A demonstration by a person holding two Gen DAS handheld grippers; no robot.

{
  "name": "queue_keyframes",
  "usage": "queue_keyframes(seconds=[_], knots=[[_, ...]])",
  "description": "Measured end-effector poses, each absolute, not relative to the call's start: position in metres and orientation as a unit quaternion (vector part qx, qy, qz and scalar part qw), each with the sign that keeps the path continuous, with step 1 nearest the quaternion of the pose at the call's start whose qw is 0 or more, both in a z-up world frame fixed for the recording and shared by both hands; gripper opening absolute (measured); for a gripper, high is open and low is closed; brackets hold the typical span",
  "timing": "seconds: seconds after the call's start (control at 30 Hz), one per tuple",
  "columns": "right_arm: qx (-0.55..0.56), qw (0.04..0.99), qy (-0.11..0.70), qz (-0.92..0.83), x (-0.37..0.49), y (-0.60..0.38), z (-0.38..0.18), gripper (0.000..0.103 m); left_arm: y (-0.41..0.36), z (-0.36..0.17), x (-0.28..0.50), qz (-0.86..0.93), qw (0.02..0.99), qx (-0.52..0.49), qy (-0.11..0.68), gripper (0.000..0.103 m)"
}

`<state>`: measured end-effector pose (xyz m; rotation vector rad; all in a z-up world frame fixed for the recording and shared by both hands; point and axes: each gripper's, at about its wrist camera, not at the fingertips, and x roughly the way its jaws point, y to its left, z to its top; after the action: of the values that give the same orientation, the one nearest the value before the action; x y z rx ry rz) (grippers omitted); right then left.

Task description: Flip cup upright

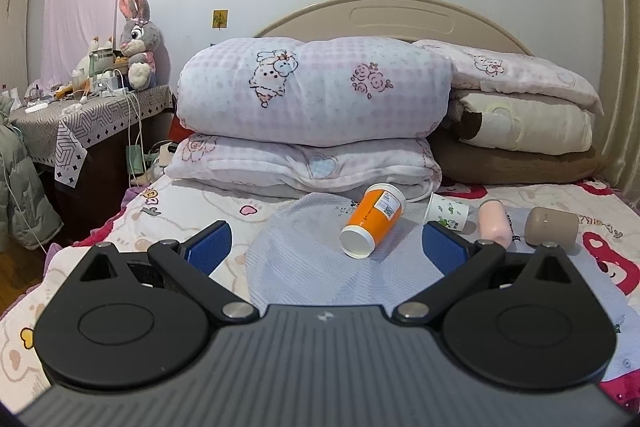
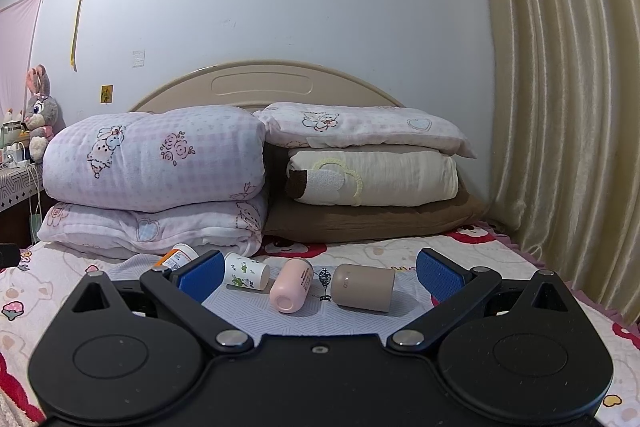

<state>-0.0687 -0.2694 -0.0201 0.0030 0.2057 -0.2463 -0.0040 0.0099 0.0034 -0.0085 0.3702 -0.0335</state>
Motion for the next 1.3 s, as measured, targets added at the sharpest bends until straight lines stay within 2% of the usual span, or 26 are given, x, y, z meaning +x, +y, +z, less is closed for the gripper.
queue_keyframes(seconds=[0.63,0.77,1.0,1.3], knots=[[0.011,0.988,0.106,-0.113,-0.07,-0.27,-0.02,0.103,0.012,0.004,-0.004,-0.029,0.98,-0.001,0.198,0.103],[0.056,0.988,0.118,-0.081,-0.071,-0.279,-0.017,0.103,0.016,0.014,0.001,-0.036,0.979,0.005,0.202,0.103],[0.062,0.988,0.119,-0.077,-0.071,-0.28,-0.009,0.103,0.027,0.033,0.012,-0.053,0.977,0.007,0.204,0.103],[0.056,0.974,0.188,0.116,-0.005,-0.249,0.007,0.103,0.039,0.063,0.09,-0.093,0.968,0.027,0.232,0.103]])
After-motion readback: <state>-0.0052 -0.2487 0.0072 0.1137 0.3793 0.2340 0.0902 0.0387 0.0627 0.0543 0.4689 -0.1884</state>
